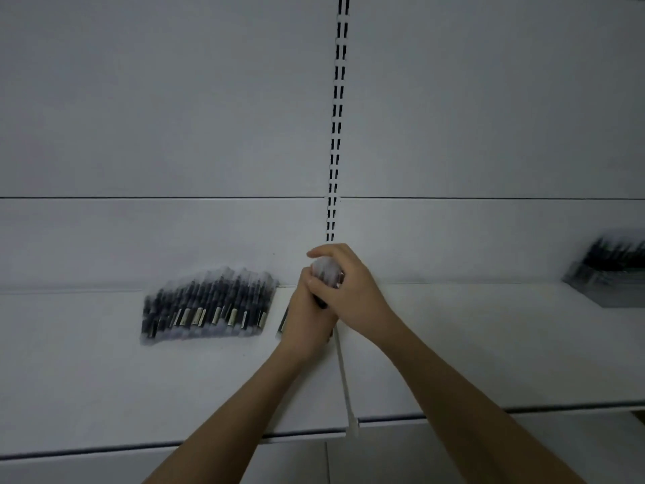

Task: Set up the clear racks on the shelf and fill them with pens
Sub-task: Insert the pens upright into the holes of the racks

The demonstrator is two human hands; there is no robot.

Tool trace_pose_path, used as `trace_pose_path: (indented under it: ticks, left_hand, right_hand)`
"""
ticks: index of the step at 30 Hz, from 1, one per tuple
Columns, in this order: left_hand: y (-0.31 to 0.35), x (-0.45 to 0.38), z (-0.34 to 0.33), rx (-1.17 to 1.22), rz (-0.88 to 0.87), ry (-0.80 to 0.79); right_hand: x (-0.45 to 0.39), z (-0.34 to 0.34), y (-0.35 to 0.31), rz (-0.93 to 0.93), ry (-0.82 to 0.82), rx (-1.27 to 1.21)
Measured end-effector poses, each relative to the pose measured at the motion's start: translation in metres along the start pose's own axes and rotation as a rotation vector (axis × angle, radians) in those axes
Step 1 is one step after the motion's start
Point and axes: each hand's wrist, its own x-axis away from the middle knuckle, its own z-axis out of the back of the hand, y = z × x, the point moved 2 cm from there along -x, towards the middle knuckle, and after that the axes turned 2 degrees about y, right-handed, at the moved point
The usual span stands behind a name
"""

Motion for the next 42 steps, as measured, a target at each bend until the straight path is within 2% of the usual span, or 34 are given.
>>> trace_pose_path:
  ticks: [3, 6, 9, 13, 18, 23, 28, 36, 39, 42]
  left_hand:
    - [-0.007, 0.006, 0.002, 0.027, 0.048, -0.139]
    - [-0.006, 0.007, 0.007, -0.047, 0.021, -0.163]
    - [0.003, 0.005, 0.01, 0.012, 0.056, -0.149]
    - [0.03, -0.002, -0.001, 0.181, 0.13, -0.139]
    - [0.071, -0.001, -0.046, 0.322, 0.132, -0.287]
    - [0.124, 0.02, -0.12, 0.357, 0.108, -0.385]
    - [0.186, 0.047, -0.216, 0.385, 0.082, -0.444]
    - [0.249, 0.093, -0.366, 0.499, 0.194, -0.546]
    - [0.259, 0.102, -0.399, 0.536, 0.255, -0.602]
    - [0.263, 0.101, -0.423, 0.546, 0.258, -0.639]
  right_hand:
    - [0.01, -0.003, 0.002, -0.082, 0.01, 0.036]
    - [0.016, 0.003, -0.002, -0.178, -0.017, 0.037]
    - [0.022, 0.027, -0.008, -0.299, 0.04, 0.045]
    - [0.042, 0.078, -0.008, -0.334, 0.075, 0.327]
    - [0.069, 0.153, -0.008, -0.387, -0.026, 0.733]
    - [0.116, 0.243, -0.006, -0.48, -0.057, 0.849]
    - [0.178, 0.333, 0.009, -0.556, -0.008, 0.829]
    - [0.271, 0.463, 0.027, -0.546, 0.213, 0.759]
    - [0.275, 0.498, 0.036, -0.509, 0.369, 0.546]
    - [0.261, 0.516, 0.053, -0.482, 0.456, 0.274]
